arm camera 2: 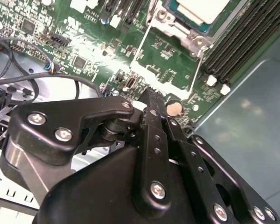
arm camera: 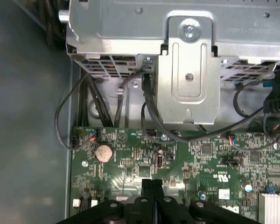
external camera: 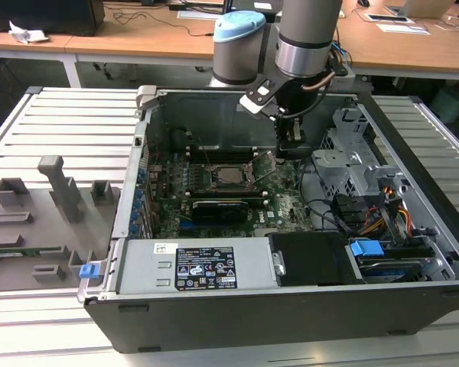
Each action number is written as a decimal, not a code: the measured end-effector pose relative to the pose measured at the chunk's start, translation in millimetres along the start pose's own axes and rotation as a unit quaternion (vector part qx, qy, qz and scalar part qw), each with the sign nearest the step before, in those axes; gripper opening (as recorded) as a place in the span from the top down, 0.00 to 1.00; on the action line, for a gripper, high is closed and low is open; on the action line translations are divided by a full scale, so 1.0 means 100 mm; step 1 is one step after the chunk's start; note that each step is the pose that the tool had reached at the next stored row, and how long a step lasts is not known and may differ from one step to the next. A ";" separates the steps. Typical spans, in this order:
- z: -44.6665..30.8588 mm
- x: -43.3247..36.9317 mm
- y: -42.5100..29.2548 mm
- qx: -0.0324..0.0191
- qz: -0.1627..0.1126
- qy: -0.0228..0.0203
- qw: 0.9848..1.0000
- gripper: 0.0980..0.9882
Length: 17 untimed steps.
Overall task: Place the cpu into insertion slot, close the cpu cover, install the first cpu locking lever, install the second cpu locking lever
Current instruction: 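Close the cpu cover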
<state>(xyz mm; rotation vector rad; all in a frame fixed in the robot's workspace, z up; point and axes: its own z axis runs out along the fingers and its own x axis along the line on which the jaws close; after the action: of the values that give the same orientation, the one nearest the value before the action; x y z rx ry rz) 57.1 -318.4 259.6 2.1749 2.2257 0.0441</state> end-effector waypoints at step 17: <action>0.095 0.010 -0.087 0.001 -0.001 -0.005 1.000 0.99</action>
<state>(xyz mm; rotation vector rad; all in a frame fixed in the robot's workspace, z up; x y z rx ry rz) 48.7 -317.6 249.8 2.1685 2.2239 0.0309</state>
